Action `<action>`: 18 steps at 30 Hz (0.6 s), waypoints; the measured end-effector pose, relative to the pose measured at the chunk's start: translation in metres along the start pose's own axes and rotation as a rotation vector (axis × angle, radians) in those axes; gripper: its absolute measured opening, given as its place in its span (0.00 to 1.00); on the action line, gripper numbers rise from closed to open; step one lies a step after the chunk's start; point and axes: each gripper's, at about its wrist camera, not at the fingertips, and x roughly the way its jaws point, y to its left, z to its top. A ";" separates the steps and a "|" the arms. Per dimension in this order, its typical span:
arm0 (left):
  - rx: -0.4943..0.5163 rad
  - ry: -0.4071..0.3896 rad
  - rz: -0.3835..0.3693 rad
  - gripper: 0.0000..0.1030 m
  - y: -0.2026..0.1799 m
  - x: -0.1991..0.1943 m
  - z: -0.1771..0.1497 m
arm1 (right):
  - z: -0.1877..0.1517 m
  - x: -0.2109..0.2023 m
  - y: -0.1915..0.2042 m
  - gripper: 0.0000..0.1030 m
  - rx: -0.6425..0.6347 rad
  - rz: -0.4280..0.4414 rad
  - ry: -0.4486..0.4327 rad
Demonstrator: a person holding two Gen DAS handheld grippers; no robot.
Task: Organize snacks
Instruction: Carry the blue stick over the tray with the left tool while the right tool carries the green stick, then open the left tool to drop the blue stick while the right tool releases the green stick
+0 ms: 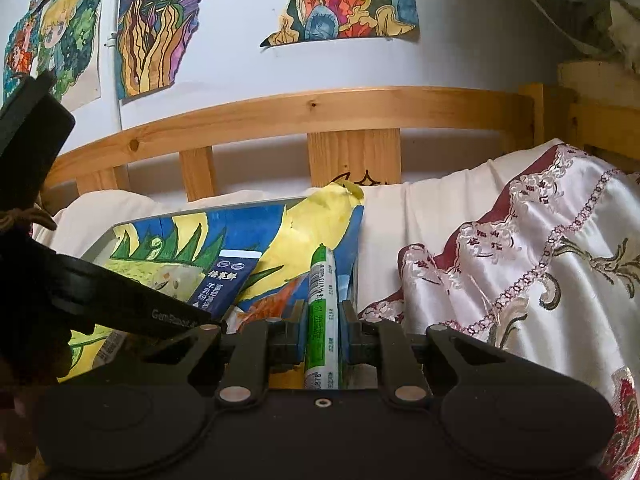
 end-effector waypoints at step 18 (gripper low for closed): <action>-0.047 -0.044 0.010 0.49 0.015 -0.022 -0.004 | 0.003 -0.007 0.000 0.28 -0.009 0.008 -0.017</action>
